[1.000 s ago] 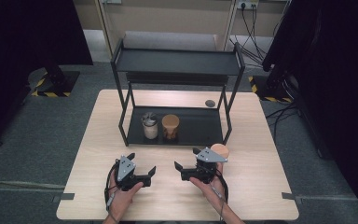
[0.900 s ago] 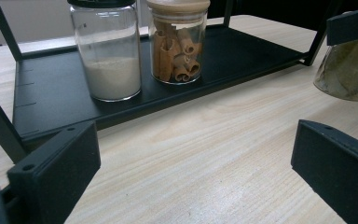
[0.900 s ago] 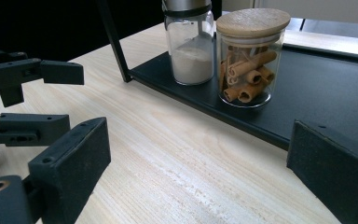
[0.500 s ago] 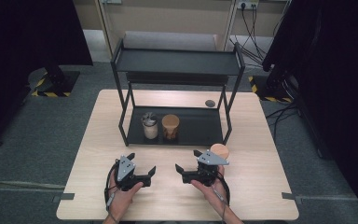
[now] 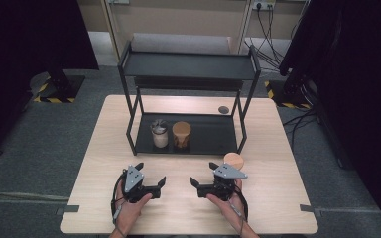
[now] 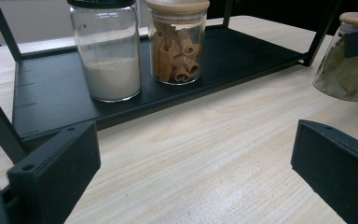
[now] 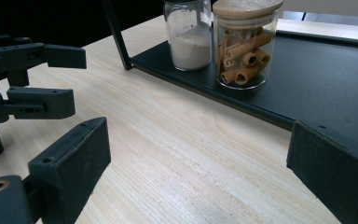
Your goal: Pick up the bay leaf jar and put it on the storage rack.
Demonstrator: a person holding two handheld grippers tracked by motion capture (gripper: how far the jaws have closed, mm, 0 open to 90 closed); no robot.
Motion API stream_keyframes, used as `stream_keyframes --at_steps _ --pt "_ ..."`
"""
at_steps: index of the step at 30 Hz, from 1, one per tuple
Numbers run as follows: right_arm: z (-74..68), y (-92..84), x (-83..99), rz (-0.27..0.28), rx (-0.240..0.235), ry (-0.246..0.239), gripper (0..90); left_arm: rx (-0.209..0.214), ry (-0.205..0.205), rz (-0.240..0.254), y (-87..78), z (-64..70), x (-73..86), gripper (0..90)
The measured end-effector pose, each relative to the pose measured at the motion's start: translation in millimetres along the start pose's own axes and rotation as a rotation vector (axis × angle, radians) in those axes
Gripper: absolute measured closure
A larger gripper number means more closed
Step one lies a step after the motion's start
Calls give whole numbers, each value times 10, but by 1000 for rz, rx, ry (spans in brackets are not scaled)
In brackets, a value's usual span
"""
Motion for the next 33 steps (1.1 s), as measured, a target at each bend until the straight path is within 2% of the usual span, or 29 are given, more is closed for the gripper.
stream_keyframes --at_steps 9,27,33 --pt "-18 -29 -3 8 -4 -1 67 0 -2 0 1 -2 0 9" --pt "-12 -218 77 22 4 18 66 -4 -2 -2 1 3 -2 9" --pt "-37 -275 100 24 16 6 66 -3 -2 -2 2 3 -3 9"
Point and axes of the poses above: each handheld gripper's, and its own axes: y roughly forward along the jaws, x roughly out of its underside, z roughly to its right, the point moved 4 cm from there along y, roughly forward along the jaws, and after that the axes turned 9 degrees about -x, right-handed, at the moved point
